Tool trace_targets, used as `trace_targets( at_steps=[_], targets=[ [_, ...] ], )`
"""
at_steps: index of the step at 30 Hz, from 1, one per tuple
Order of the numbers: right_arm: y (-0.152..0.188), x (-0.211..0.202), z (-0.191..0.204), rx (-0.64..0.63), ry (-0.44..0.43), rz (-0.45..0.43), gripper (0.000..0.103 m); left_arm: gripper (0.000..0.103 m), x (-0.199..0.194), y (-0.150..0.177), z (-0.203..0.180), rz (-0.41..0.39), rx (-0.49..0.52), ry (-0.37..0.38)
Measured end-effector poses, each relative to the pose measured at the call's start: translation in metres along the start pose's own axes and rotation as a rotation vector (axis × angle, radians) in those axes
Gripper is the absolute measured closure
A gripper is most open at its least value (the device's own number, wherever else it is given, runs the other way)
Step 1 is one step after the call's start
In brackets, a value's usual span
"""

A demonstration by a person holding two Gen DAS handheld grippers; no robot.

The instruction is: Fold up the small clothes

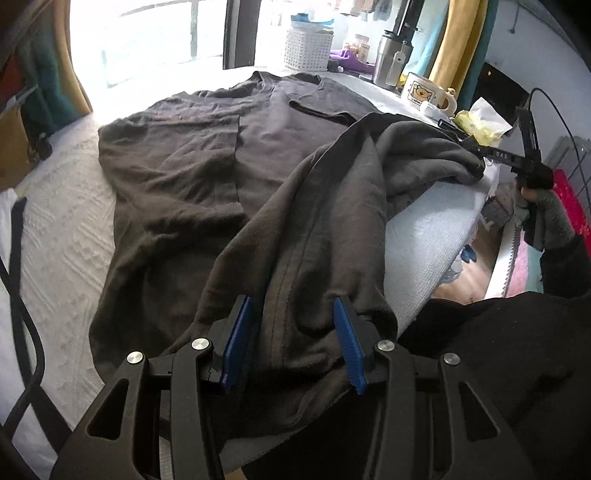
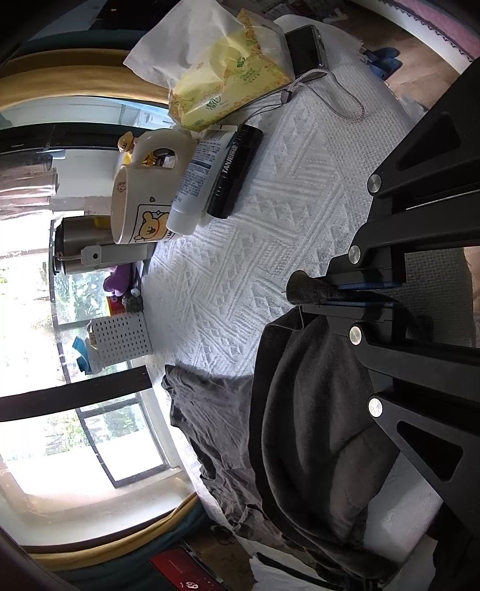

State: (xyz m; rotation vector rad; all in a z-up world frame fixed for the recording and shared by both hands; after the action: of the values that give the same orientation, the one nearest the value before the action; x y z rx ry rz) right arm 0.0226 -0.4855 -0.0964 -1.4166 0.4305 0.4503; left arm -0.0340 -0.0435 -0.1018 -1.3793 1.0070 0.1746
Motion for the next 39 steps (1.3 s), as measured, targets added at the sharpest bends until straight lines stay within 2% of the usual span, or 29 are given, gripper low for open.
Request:
trace_targets(
  at_steps=[1, 3, 6, 10, 14, 15, 16, 21, 26, 30, 39],
  targets=[
    [-0.001, -0.001, 0.0, -0.001, 0.0, -0.003, 0.099, 0.075, -0.003, -0.002, -0.003, -0.022, 0.023, -0.009],
    [-0.003, -0.001, 0.001, -0.002, 0.001, -0.008, 0.099, 0.089, -0.007, -0.004, -0.007, -0.042, 0.05, -0.017],
    [-0.003, 0.001, 0.001, -0.001, -0.001, -0.007, 0.099, 0.094, -0.007, -0.004, -0.009, -0.046, 0.067, -0.037],
    [-0.001, 0.003, 0.002, 0.001, -0.006, -0.004, 0.099, 0.093, 0.009, 0.005, -0.003, 0.011, 0.077, -0.085],
    [-0.004, 0.001, 0.003, 0.0, -0.008, -0.013, 0.099, 0.093, 0.004, 0.003, -0.006, -0.013, 0.089, -0.096],
    [-0.005, 0.0, 0.002, 0.0, -0.007, -0.017, 0.099, 0.1, 0.002, 0.002, -0.006, -0.026, 0.091, -0.099],
    [-0.008, -0.002, 0.002, 0.0, -0.006, -0.026, 0.099, 0.101, -0.003, -0.002, -0.005, -0.046, 0.087, -0.102],
    [-0.025, -0.012, 0.007, -0.017, -0.016, -0.078, 0.099, 0.101, -0.036, -0.029, 0.007, -0.175, 0.06, -0.14],
    [-0.051, -0.02, 0.021, -0.041, -0.037, -0.137, 0.099, 0.101, -0.068, -0.057, 0.028, -0.304, 0.056, -0.247],
    [-0.075, -0.022, 0.036, -0.072, -0.061, -0.181, 0.099, 0.101, -0.078, -0.071, 0.051, -0.344, 0.06, -0.332],
    [-0.111, -0.008, 0.063, -0.101, -0.092, -0.221, 0.099, 0.101, -0.076, -0.105, 0.083, -0.428, 0.082, -0.421]
  ],
)
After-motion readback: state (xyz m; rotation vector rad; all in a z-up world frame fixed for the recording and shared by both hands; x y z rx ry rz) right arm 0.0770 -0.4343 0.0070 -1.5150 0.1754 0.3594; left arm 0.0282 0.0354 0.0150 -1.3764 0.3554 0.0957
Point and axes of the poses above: each gripper's, at about its wrist camera, not at the fingertips, and x roughly the way its jaws point, z to its left, y to its underside, the point moved 3 cm from there along x, roughly the way its jaws point, and after that the axes turned 13 degrees about -z, right-handed, at the moved point
